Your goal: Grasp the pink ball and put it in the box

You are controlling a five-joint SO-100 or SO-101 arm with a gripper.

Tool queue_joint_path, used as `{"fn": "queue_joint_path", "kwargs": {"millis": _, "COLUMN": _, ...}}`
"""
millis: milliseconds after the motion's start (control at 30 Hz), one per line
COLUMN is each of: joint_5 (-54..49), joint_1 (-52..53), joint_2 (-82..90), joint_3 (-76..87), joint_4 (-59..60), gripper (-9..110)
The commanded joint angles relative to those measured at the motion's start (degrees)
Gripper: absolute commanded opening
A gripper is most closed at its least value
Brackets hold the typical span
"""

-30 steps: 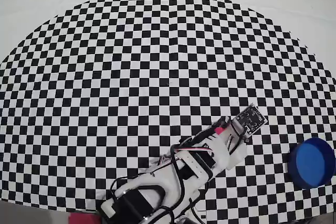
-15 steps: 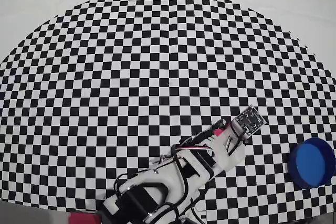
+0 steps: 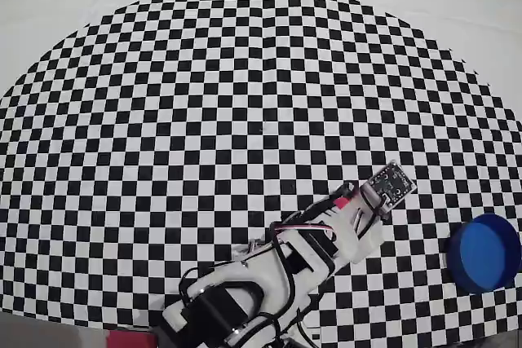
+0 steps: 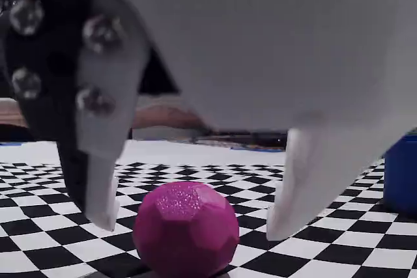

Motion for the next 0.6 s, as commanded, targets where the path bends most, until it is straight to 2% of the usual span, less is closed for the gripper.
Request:
{"fn": "queue_joint_path", "kwargs": {"millis": 0, "joint_5": -0.53, "joint_1": -0.35, "joint_2": -0.79, "joint_3": -2.55, "joint_4": -1.05, "gripper": 26}}
{"fn": "queue_joint_path", "kwargs": {"millis": 567, "joint_5": -0.53, "joint_1": -0.44, "joint_2": -4.39, "joint_3": -6.15, "joint_4": -1.85, "gripper": 26}}
